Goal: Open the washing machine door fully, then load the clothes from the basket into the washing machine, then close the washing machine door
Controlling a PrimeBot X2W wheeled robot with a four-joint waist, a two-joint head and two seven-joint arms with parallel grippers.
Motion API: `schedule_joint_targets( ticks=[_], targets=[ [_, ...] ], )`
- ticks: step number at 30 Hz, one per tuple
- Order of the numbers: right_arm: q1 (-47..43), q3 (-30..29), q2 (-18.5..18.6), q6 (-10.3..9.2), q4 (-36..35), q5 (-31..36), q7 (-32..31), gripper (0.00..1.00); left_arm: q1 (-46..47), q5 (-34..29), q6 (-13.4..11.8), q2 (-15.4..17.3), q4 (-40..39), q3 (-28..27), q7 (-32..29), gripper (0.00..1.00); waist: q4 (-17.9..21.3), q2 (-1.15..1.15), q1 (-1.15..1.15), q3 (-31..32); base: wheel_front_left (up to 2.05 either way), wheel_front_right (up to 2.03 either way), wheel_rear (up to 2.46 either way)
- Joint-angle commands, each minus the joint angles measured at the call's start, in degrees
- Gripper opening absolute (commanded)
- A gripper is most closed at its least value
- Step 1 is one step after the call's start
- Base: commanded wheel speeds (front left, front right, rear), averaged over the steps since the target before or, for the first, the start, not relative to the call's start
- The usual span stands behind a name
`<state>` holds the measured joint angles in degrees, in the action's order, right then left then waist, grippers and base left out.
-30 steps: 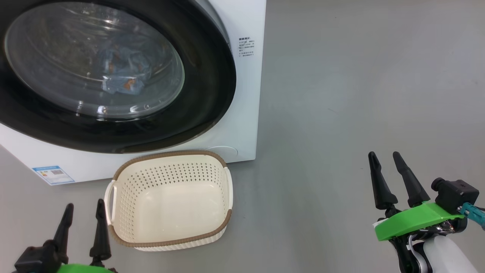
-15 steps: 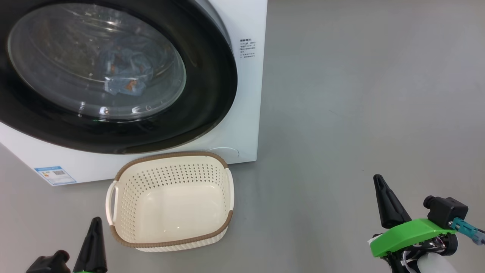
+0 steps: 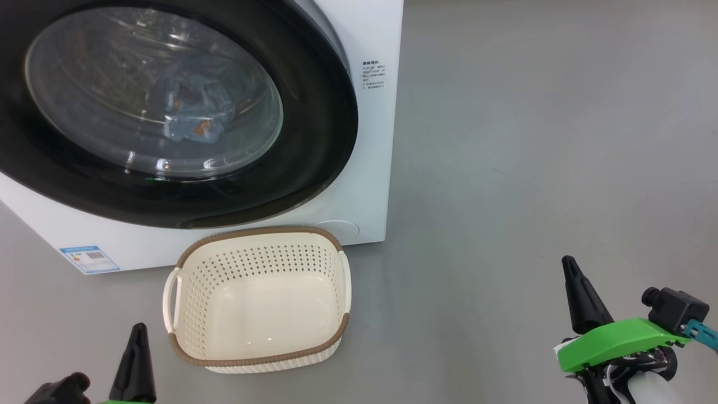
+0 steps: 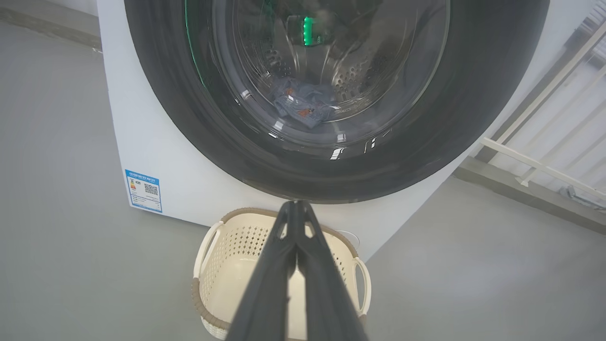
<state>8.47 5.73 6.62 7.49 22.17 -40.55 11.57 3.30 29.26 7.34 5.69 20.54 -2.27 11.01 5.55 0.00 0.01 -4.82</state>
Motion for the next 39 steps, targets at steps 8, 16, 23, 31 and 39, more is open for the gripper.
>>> schedule_joint_targets(
  ticks=[8,16,23,31,39],
  targets=[
    [0.7,-1.0,0.3,0.00,-2.1,-5.3,-1.4,0.00,1.4,5.6,0.0,0.1,-2.0,-1.0,-1.5,0.00,-0.5,0.00,-0.01,0.4,0.00,0.00,0.00],
    [0.4,-1.7,0.1,0.00,-2.6,-9.4,-2.6,0.00,1.6,10.4,0.0,-0.1,-2.3,-1.3,-2.8,0.00,-0.9,0.00,-0.01,0.8,0.00,0.00,0.00],
    [0.2,-2.4,-0.1,0.00,-3.0,-12.9,-3.7,0.00,1.7,14.6,0.0,-0.3,-2.6,-1.6,-4.0,0.00,-1.3,0.00,-0.01,1.1,0.00,0.00,0.00],
    [0.0,-3.2,-0.3,0.00,-3.5,-16.9,-5.0,0.00,1.9,19.4,0.0,-0.6,-3.0,-1.8,-5.3,0.00,-1.7,0.00,-0.01,1.5,0.00,0.00,0.00],
    [-0.2,-4.0,-0.5,0.00,-4.0,-20.9,-6.3,0.00,2.0,24.2,0.0,-0.8,-3.3,-2.1,-6.7,0.00,-2.1,0.00,-0.01,1.8,0.00,0.00,0.00]
  ],
)
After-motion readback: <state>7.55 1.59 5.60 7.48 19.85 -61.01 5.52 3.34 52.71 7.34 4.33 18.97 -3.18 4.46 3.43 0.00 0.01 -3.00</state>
